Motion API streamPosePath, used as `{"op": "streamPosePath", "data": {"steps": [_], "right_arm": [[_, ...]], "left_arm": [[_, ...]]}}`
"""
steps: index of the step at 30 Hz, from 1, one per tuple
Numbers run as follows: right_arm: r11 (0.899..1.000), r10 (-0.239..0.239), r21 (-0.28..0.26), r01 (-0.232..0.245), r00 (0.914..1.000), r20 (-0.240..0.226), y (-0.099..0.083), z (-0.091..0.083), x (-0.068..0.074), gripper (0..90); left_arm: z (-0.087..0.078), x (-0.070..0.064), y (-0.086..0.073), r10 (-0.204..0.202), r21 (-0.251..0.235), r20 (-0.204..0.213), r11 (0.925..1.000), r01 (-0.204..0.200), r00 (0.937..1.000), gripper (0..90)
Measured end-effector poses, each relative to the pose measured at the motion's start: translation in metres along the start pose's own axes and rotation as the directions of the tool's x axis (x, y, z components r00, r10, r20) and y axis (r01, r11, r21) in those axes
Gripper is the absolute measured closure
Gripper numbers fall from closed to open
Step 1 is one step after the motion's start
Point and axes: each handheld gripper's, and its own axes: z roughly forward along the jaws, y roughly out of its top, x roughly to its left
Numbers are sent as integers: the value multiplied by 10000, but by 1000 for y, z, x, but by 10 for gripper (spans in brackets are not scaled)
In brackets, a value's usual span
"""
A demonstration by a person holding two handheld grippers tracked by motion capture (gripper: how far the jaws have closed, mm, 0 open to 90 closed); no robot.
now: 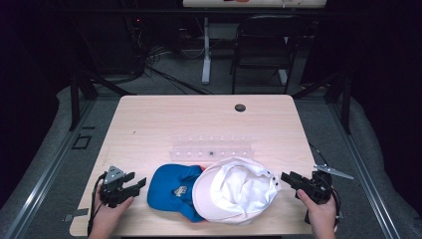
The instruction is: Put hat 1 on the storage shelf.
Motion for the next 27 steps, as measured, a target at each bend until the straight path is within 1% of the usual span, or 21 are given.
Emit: {"op": "streamPosePath", "data": {"steps": [1, 2, 5, 6, 7, 9, 10, 12, 13, 14, 15, 16, 18, 19, 20, 21, 22, 24, 25, 26, 27], "right_arm": [[10000, 0, 0, 0, 10000, 0, 0, 0, 0, 510], [9996, -153, 223, 152, 9999, 36, 4, -2, 5, 499], [9993, -246, 271, 248, 9997, -79, 12, -1, 15, 479], [9993, -246, 271, 248, 9997, -79, 12, -1, 15, 479], [9976, -516, 481, 508, 9985, 160, 17, -2, 20, 470], [9973, -468, 567, 457, 9987, 179, 19, -1, 22, 469], [9965, -396, 740, 384, 9991, 150, 22, -1, 23, 470], [9933, -242, 1137, 230, 9997, 93, 29, -2, 26, 457], [9933, -242, 1137, 230, 9997, 93, 29, -2, 26, 457], [9887, -177, 1495, 140, 9996, 231, 33, -2, 26, 446], [9887, -177, 1495, 140, 9996, 231, 33, -2, 26, 446], [9812, -109, 1929, 47, 9995, 312, 37, -2, 27, 435], [9772, 2, 2120, -59, 9996, 269, 41, -3, 28, 428], [9772, 2, 2120, -59, 9996, 269, 41, -3, 28, 428], [9722, -24, 2340, -47, 9995, 300, 45, -5, 31, 427], [9722, -24, 2340, -47, 9995, 300, 45, -5, 31, 427], [9674, -53, 2531, 1, 9998, 199, 49, -7, 33, 426], [9657, -20, 2598, -46, 9997, 251, 50, -7, 34, 425], [9630, -51, 2695, -13, 9997, 228, 52, -8, 36, 424], [9578, -138, 2873, 65, 9996, 236, 56, -9, 38, 425], [9548, -186, 2971, 76, 9992, 343, 58, -9, 40, 426]], "left_arm": [[0, 0, 0, 0, 0, 0, 10000, 0, 10000, 458], [0, -1, 0, 19, 32, 25, 10000, -19, 10000, 458], [0, -1, 0, 39, -19, 31, 10000, -39, 10000, 458], [0, -2, 1, 31, -41, 52, 10000, -31, 10000, 458], [0, -2, 1, 21, -56, 78, 10000, -20, 10000, 457], [0, -2, 1, 45, -52, 96, 10000, -44, 9999, 458], [0, -2, 1, 120, 88, 143, 9999, -122, 9998, 457], [1, -3, 1, 116, 25, 187, 9999, -116, 9998, 458], [1, -3, 1, 152, 26, 200, 9999, -152, 9997, 458], [1, -3, 1, 153, 13, 210, 9999, -154, 9997, 458], [1, -3, 1, 153, 13, 210, 9999, -154, 9997, 458], [1, -4, 1, 148, 90, 237, 9998, -150, 9996, 457], [2, -4, 1, 131, 56, 208, 9999, -132, 9997, 457], [2, -4, 1, 131, 56, 208, 9999, -132, 9997, 457], [2, -5, 1, 127, 56, 209, 9999, -128, 9997, 457], [2, -5, 1, 127, 56, 209, 9999, -128, 9997, 457], [2, -5, 1, 115, 74, 231, 9999, -116, 9997, 457], [2, -5, 1, 114, 100, 206, 9999, -116, 9997, 457], [2, -5, 1, 119, 98, 207, 9999, -121, 9997, 456], [2, -4, 1, 143, 99, 213, 9998, -145, 9997, 456], [2, -4, 1, 152, 109, 217, 9998, -154, 9996, 457]]}}
